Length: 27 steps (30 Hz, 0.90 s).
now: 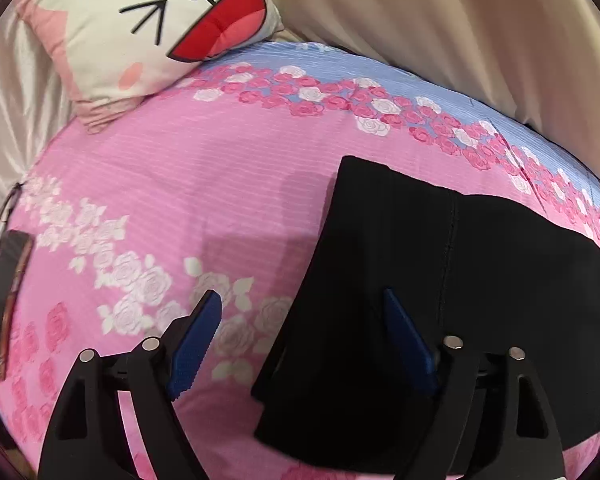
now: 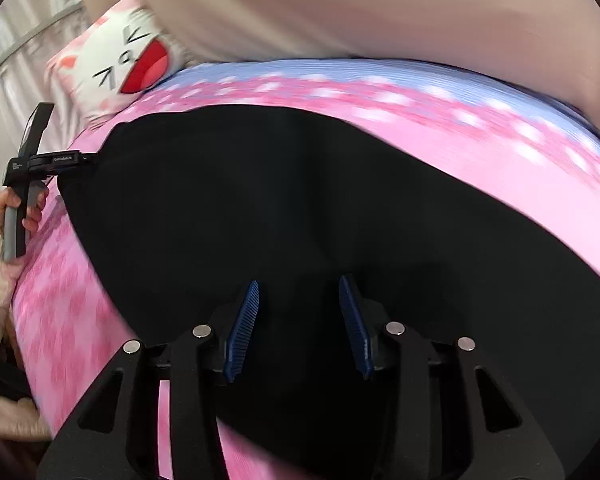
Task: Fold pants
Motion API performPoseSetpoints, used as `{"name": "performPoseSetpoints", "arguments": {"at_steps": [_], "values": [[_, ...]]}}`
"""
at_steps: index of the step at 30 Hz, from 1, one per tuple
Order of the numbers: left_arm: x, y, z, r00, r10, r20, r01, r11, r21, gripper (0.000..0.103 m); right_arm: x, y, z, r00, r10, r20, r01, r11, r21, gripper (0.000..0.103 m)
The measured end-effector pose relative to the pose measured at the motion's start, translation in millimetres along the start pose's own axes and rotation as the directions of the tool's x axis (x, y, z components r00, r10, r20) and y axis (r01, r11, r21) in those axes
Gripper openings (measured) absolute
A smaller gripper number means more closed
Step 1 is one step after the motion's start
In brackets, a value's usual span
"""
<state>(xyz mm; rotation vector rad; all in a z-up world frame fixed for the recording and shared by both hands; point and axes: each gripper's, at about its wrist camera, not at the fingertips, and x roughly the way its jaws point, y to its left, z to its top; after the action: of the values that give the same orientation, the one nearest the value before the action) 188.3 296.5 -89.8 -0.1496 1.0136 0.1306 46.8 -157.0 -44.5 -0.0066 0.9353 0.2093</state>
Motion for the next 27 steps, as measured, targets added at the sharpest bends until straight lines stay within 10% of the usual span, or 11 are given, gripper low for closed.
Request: {"name": "performPoseSetpoints", "arguments": {"at_steps": [5,9,12,20,24,27], "values": [[-58.0,-39.2,-10.6,0.992,0.01,0.123,-0.016,0.999,0.047,0.072,-88.8,-111.4,-57.1,0.951,-0.303,0.055,0.278,0.922,0.271,0.042],[-95.4,-98.9,-31.8,0.981,-0.011,0.195,-0.019,0.988,0.151,0.074,-169.4,-228.1,-122.5,0.849,-0.523,0.066,0.375,0.687,0.623,0.042],[-112.1,-147.1,-53.4,0.977,-0.038,0.209,-0.012,0.972,0.233,0.074,-195.0,-271.8,-142.0,0.798,-0.599,0.058,0.419,0.622,0.662,0.044],[-116.9,-236.9,-95.8,0.985,-0.13,0.117,0.091,0.952,0.291,0.074,-185.1,-330.4,-157.1,0.862,-0.506,0.02,0.37,0.655,0.659,0.044],[-117.4,-262.8,-106.6,0.987,-0.126,0.097,0.089,0.944,0.317,0.074,-191.5,-321.2,-138.3,0.846,-0.532,0.029,0.426,0.709,0.563,0.02],[-120.4,-276.3,-111.0,0.988,-0.125,0.095,0.086,0.938,0.337,0.074,-196.7,-319.9,-138.8,0.825,-0.565,0.018,0.472,0.705,0.529,0.024]]}}
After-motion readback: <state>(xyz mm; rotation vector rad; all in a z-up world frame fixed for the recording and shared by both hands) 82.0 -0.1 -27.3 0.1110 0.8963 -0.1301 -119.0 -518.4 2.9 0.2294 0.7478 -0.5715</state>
